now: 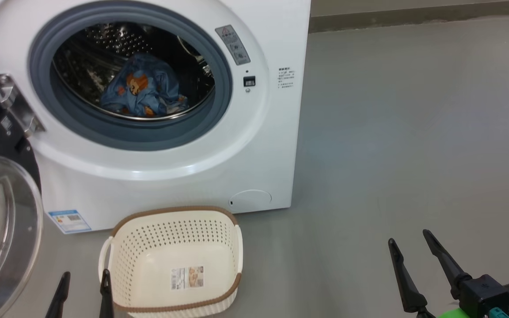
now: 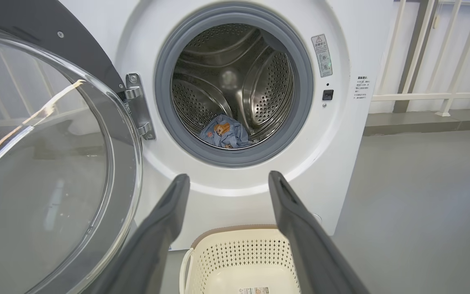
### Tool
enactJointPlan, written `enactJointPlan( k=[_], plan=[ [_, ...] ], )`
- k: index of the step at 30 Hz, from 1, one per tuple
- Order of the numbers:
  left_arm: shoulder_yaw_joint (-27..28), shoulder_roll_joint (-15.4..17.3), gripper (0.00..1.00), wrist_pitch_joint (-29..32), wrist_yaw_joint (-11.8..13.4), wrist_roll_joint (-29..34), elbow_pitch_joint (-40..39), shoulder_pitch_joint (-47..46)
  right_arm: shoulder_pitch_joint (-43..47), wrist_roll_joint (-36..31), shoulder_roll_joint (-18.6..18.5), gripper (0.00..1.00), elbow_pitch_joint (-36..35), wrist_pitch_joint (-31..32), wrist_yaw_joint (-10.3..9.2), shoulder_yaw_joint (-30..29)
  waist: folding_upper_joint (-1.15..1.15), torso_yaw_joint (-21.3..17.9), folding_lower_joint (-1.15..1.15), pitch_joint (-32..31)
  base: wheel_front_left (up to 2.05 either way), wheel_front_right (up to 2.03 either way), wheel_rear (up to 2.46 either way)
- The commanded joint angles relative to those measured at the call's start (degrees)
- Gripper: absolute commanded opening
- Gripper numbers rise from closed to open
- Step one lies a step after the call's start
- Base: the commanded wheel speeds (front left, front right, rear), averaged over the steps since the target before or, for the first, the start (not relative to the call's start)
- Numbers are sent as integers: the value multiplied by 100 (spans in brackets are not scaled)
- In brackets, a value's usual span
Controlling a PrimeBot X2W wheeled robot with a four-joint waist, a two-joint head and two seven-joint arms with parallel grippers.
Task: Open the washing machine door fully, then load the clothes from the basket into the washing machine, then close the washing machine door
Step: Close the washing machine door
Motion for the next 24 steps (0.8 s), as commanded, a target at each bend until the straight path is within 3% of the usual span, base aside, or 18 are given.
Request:
enactJointPlan(
  k=[1, 9, 24],
  plan=[
    [225, 39, 100, -69, -31, 45, -106, -203, -105, -56, -37, 100, -153, -15, 9, 131, 0, 2, 0, 1, -156, 156, 0],
    [269, 17, 100, -69, -92, 129, -70, -224, -109, -52, -37, 100, -153, -14, 9, 121, 0, 22, 0, -3, -95, 95, 0],
    [331, -23, 100, -69, -180, 197, -98, -192, -100, -56, -37, 100, -133, -39, 9, 106, 0, 47, 0, -16, -4, 4, 0]
  ],
)
